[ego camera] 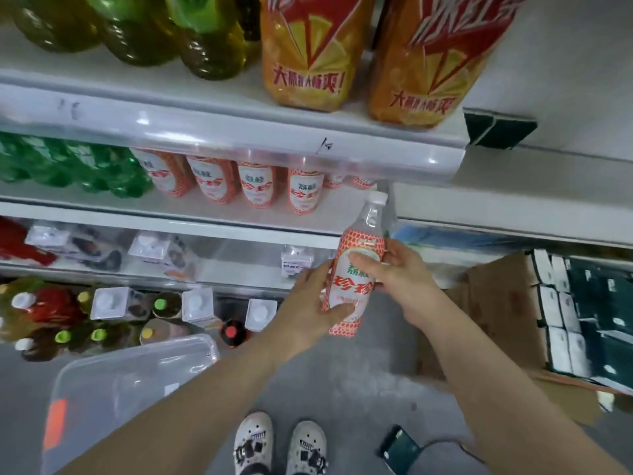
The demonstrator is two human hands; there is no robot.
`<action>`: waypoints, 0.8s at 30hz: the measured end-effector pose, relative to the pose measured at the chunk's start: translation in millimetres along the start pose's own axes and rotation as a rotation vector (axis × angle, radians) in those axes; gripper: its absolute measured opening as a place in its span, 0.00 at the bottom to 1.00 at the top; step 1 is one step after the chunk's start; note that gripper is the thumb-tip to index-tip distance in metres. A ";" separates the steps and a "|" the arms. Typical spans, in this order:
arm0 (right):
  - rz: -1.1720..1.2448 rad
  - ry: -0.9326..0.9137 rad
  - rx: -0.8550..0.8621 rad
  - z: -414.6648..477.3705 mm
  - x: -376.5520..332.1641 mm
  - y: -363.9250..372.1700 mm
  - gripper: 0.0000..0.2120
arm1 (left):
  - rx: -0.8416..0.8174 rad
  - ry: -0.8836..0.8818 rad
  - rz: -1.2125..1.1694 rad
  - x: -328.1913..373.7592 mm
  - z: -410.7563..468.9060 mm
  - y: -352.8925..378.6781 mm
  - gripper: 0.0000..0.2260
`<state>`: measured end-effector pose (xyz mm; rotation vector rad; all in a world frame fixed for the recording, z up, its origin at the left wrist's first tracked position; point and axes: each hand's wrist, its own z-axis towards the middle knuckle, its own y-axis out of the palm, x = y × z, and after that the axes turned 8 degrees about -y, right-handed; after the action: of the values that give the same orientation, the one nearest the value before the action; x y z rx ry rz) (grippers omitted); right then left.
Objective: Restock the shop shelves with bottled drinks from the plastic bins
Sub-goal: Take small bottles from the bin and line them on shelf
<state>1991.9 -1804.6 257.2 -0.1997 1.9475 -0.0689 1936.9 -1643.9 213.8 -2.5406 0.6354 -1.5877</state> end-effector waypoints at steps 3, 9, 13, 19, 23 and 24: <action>-0.017 -0.085 0.014 34.3 -6.8 -2.5 0.17 | 0.049 0.052 0.004 3.6 31.3 -6.3 0.33; 0.003 -0.256 0.069 84.6 -29.6 -2.5 0.16 | 0.101 0.163 -0.041 19.3 72.1 -18.7 0.33; 0.006 -0.274 0.079 106.2 -25.8 4.8 0.14 | 0.036 0.120 -0.102 20.2 96.3 -23.3 0.35; 0.043 -0.289 0.022 120.6 -10.2 14.3 0.17 | -0.040 0.081 -0.158 8.7 117.8 -25.3 0.38; 0.057 -0.277 0.024 130.0 -10.9 14.9 0.13 | -0.065 0.081 -0.147 7.6 127.9 -29.8 0.40; 0.052 -0.271 0.024 131.9 -11.9 15.6 0.13 | -0.068 0.085 -0.136 8.6 129.7 -30.6 0.40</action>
<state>2116.5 -1781.1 216.1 -0.1349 1.6795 -0.0296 2062.9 -1638.6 170.0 -2.6292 0.5438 -1.7550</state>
